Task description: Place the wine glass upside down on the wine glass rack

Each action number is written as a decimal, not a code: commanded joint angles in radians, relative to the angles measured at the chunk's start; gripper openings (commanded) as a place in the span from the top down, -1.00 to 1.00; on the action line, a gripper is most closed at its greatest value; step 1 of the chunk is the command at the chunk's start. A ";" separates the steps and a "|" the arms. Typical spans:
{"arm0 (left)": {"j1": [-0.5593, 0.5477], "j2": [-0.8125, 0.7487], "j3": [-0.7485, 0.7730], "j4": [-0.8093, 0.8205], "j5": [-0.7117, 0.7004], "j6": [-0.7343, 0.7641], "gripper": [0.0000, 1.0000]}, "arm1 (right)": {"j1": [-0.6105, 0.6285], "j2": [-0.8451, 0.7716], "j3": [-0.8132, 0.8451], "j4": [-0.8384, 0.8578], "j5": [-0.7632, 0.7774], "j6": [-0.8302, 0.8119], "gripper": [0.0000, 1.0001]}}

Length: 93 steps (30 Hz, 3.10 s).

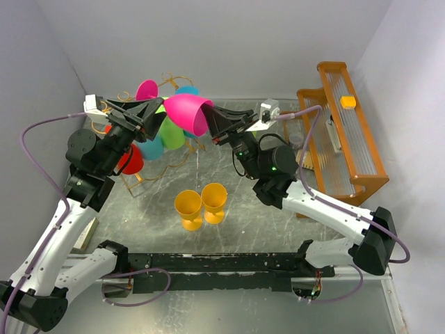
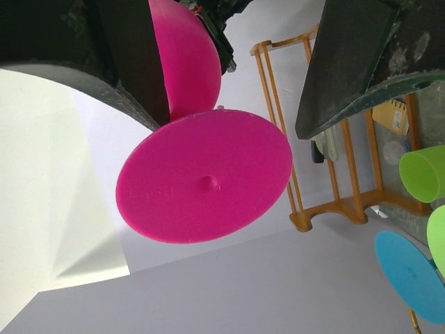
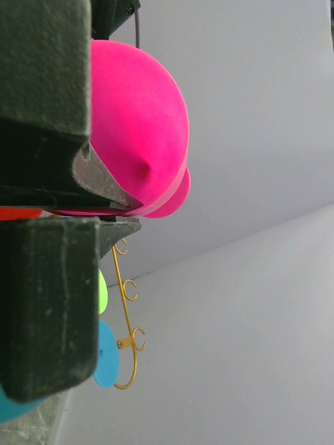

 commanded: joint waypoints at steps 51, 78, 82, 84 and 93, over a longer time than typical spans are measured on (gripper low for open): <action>0.002 0.214 0.274 0.421 0.200 1.243 0.86 | 0.002 -0.074 0.417 -0.963 0.111 0.347 -0.18; 0.002 0.203 0.206 0.491 0.468 1.701 0.86 | -0.006 0.215 0.748 -0.831 -0.038 0.552 -0.13; 0.002 0.200 0.198 0.502 0.491 1.679 0.87 | -0.021 0.238 0.754 -0.832 -0.032 0.587 -0.05; 0.002 0.198 0.194 0.499 0.503 1.673 0.86 | -0.034 0.253 0.755 -0.820 -0.068 0.608 0.12; 0.002 0.178 0.227 0.407 0.448 1.549 0.53 | -0.086 0.209 0.586 -0.553 -0.222 0.725 0.94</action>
